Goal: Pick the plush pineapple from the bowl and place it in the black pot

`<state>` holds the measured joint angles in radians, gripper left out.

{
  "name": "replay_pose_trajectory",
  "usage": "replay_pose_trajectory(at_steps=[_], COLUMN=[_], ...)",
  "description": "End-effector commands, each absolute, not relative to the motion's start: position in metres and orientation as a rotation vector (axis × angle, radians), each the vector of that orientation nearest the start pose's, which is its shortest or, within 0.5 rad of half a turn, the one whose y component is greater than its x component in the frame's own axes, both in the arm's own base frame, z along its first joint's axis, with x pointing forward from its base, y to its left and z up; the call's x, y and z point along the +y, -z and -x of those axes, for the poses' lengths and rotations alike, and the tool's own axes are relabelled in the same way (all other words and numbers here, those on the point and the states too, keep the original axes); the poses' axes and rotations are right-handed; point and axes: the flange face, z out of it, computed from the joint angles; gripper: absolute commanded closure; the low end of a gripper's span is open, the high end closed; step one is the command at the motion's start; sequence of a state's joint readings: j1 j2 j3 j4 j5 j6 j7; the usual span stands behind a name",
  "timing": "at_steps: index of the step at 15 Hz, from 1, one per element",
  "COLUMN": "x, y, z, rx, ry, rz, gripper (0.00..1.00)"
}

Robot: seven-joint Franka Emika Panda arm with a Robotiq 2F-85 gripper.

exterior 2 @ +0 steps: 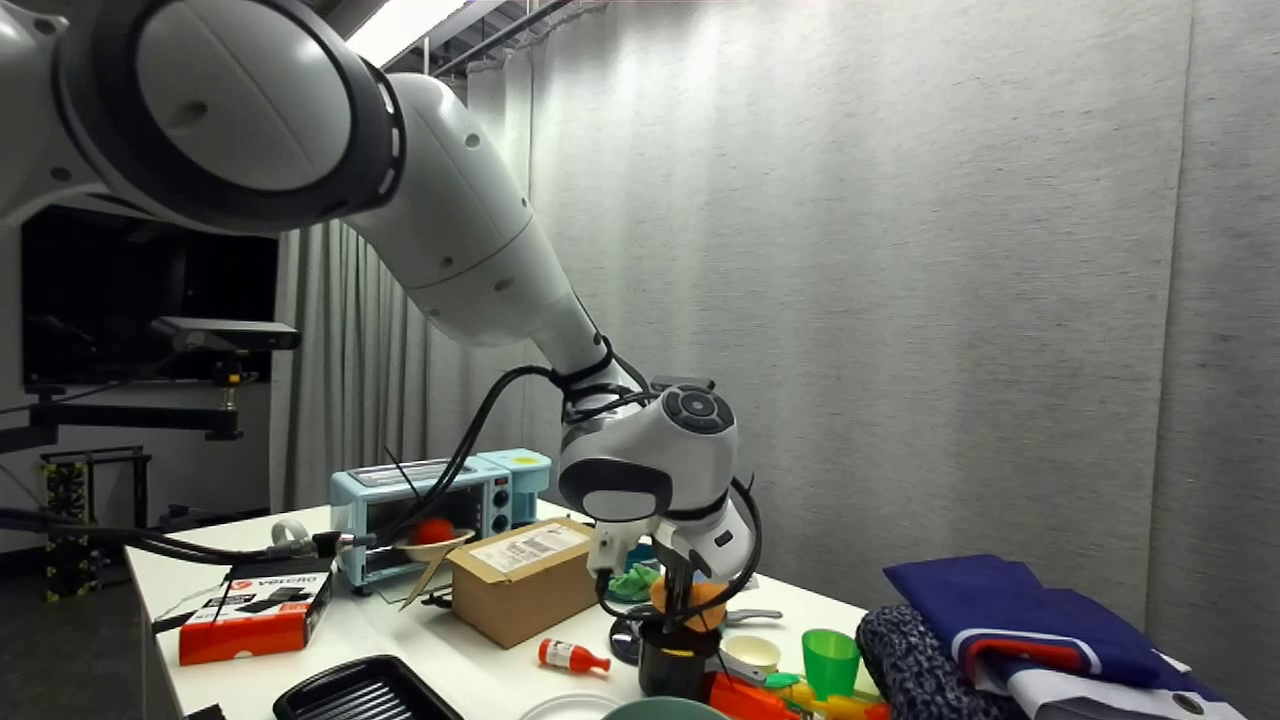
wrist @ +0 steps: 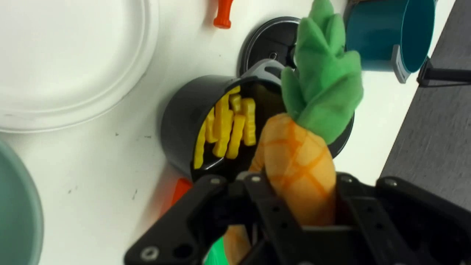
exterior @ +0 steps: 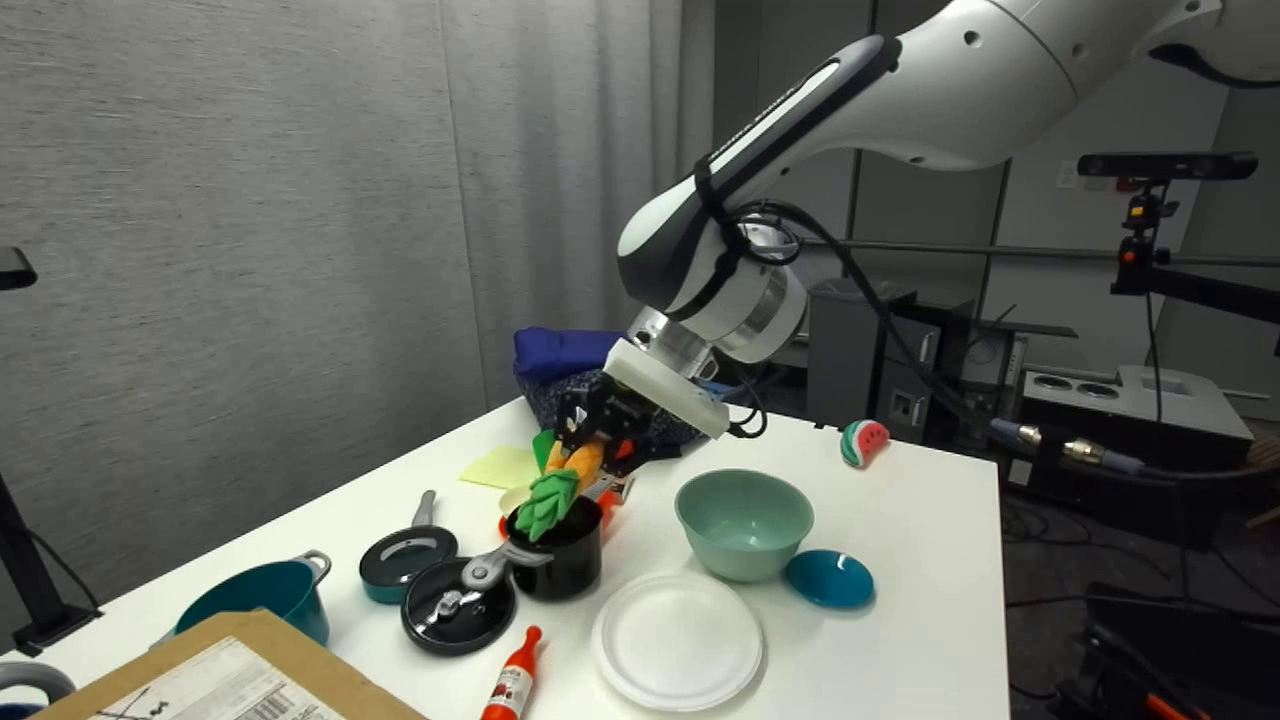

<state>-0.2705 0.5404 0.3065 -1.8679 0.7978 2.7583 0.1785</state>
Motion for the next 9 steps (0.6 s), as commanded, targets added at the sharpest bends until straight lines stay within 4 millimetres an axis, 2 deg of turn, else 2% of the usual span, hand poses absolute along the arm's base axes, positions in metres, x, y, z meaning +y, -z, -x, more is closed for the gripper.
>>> replay_pose_trajectory(at_steps=[1,4,5,7,9], x=[-0.019,-0.013,-0.011,-0.008,-0.008], y=[-0.248,-0.237,-0.234,-0.233,-0.240], z=[-0.682,-0.689,-0.692,-0.697,-0.702], rx=[1.047,1.012,1.012,0.993,0.973], ry=[0.259,0.199,0.185,0.186,0.211], rz=[2.283,2.291,2.297,2.307,2.318], gripper=[0.95,0.95,0.55,0.48,0.32])
